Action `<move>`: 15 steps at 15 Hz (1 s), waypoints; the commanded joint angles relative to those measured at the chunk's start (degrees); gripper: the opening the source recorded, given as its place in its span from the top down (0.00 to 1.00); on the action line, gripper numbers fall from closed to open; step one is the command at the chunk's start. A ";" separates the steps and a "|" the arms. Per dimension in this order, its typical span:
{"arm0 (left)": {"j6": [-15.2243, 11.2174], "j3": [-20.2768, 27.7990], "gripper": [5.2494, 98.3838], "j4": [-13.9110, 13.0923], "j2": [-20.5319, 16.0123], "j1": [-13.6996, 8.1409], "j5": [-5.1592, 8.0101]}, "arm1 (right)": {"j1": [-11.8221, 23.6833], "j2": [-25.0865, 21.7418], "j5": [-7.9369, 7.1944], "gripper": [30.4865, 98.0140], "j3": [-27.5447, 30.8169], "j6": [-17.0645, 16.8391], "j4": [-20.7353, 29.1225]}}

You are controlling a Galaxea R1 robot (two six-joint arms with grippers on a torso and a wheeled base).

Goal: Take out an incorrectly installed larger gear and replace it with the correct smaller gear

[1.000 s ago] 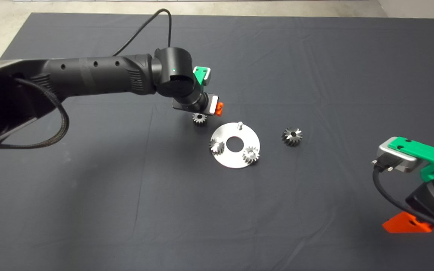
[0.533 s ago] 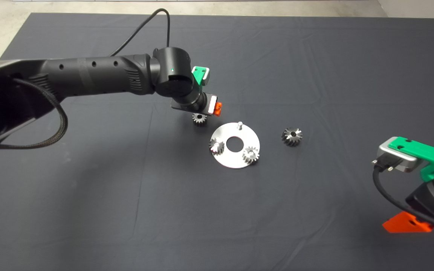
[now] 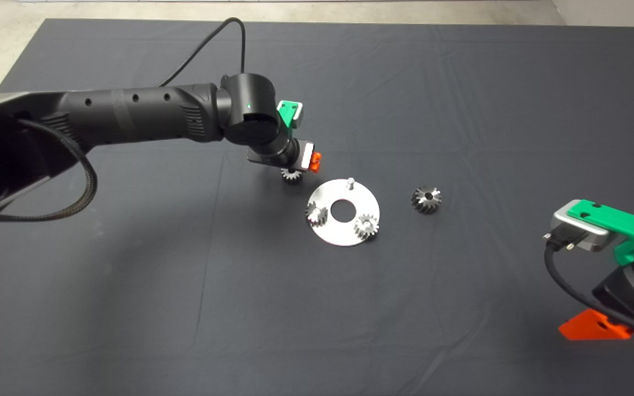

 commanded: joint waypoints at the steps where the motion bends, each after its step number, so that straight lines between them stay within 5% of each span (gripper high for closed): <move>1: 0.38 0.72 0.00 0.91 -0.05 0.95 0.20 | 1.18 0.25 -6.41 0.29 0.16 0.34 2.06; 15: 0.99 0.63 0.20 1.93 0.22 1.01 -0.04 | 1.18 0.16 -6.41 0.29 0.16 0.34 2.06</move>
